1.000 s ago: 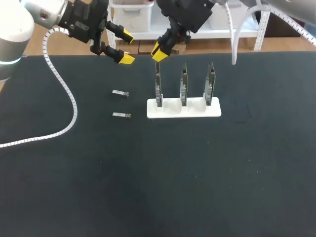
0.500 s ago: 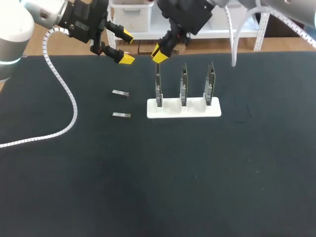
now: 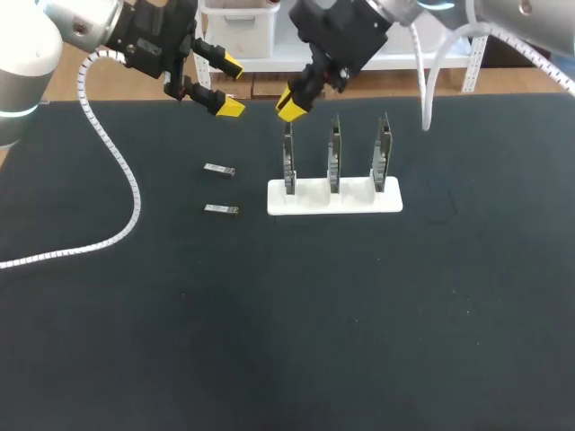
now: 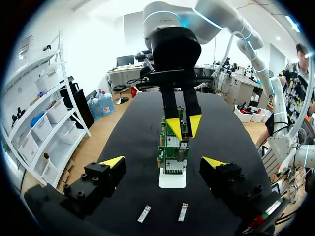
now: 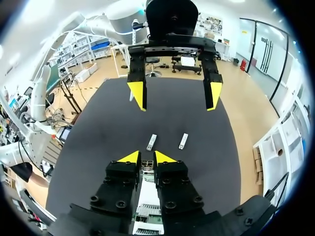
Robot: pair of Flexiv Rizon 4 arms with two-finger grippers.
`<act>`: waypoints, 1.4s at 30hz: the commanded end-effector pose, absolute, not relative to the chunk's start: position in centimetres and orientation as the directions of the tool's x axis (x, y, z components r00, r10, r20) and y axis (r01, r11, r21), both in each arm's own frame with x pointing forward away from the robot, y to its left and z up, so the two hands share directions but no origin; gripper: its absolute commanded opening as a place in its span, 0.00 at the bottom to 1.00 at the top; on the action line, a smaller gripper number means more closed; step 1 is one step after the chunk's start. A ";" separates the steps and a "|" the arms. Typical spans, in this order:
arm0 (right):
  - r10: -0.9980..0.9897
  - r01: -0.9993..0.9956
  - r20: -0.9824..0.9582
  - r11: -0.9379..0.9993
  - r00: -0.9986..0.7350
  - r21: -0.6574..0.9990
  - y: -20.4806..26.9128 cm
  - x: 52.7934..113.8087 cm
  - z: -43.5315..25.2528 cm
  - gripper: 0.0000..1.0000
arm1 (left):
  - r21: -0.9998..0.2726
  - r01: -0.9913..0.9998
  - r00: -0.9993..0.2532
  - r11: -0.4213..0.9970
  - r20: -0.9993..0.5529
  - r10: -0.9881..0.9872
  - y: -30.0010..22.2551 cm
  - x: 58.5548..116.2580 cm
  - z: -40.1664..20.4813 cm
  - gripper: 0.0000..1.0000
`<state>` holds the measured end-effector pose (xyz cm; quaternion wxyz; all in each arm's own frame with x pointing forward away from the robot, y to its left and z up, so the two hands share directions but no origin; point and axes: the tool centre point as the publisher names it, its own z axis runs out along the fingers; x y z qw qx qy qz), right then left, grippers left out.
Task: Pick up the optical module with the left hand, and insert it into the network port with the right hand.
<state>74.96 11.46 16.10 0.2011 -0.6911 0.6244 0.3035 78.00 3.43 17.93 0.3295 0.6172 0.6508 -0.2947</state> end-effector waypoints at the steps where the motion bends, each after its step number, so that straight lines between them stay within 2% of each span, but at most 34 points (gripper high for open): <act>1: -0.736 -0.987 -0.677 -0.129 0.032 0.093 11.2 74.2 15.7 0.00 | 0.019 0.998 -0.024 0.064 -0.788 0.615 3.4 78.1 18.1 1.00; 23: -0.730 -0.988 -0.684 -0.111 0.005 0.111 11.2 73.5 15.0 0.00 | 0.019 0.998 -0.024 0.064 -0.788 0.615 3.4 78.1 18.1 1.00; 24: -0.730 -0.988 -0.684 -0.110 0.005 0.111 11.2 73.5 15.0 0.05 | 0.019 0.998 -0.024 0.064 -0.788 0.615 3.4 78.1 18.1 1.00; 25: -0.730 -0.988 -0.684 -0.111 0.006 0.110 11.2 73.6 15.0 0.20 | 0.019 0.998 -0.024 0.064 -0.788 0.615 3.4 78.1 18.1 1.00; 26: -0.730 -0.988 -0.684 -0.111 0.006 0.109 11.2 73.6 15.1 0.39 | 0.019 0.998 -0.024 0.064 -0.788 0.615 3.4 78.1 18.1 1.00; 28: -0.725 -0.989 -0.689 -0.103 0.003 0.104 11.2 73.5 15.1 0.47 | 0.019 0.998 -0.024 0.064 -0.788 0.615 3.4 78.1 18.1 1.00; 29: -0.723 -0.989 -0.691 -0.102 0.003 0.103 11.2 73.5 15.2 0.85 | 0.019 0.998 -0.024 0.064 -0.788 0.615 3.4 78.1 18.1 1.00; 30: -0.712 -0.990 -0.702 -0.102 0.005 0.097 11.1 73.6 15.3 1.00 | 0.019 0.998 -0.024 0.064 -0.788 0.615 3.4 78.1 18.1 1.00; 42: -0.705 -0.996 -0.708 -0.082 0.029 0.040 10.9 74.2 17.4 1.00 | 0.019 0.998 -0.024 0.064 -0.788 0.615 3.4 78.1 18.1 1.00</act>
